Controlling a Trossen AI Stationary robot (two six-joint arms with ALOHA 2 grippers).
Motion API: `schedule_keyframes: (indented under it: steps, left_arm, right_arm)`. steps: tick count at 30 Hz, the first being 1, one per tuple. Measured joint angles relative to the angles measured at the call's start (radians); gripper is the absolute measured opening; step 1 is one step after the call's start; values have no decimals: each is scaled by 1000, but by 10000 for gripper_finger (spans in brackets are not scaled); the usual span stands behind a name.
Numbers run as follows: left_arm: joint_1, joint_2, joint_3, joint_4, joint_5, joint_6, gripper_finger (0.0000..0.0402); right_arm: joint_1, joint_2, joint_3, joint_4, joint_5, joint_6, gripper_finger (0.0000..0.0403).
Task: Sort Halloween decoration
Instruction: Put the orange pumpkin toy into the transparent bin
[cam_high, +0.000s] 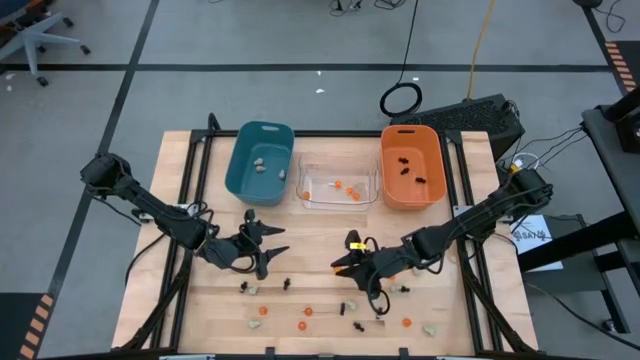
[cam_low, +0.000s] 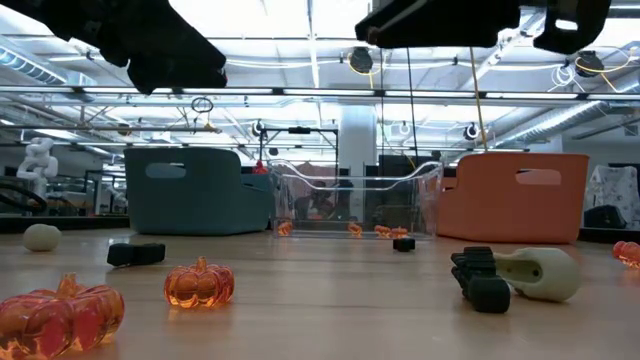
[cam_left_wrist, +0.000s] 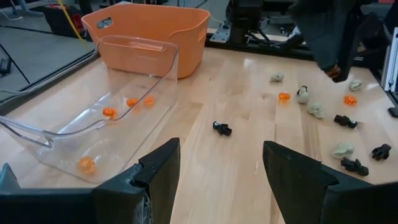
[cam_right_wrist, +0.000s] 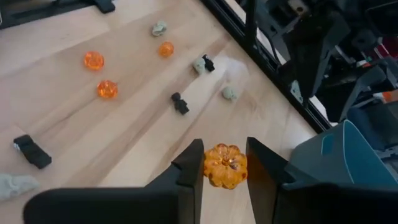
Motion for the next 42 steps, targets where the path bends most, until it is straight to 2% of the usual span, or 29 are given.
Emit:
schedule_keyframes:
  steps: [22,28,34,42]
  left_arm:
    - [0,0,0,12,0,1,228]
    - [0,0,0,6,0,1,228]
    - [0,0,0,2,0,1,228]
    - [0,0,0,1,0,1,228]
  right_arm:
    - [0,0,0,-7,-1,0,66]
    - [-10,0,0,15,22,67,63]
    - [-64,0,0,22,21,197,64]
    - [-193,-27,0,18,17,272,64]
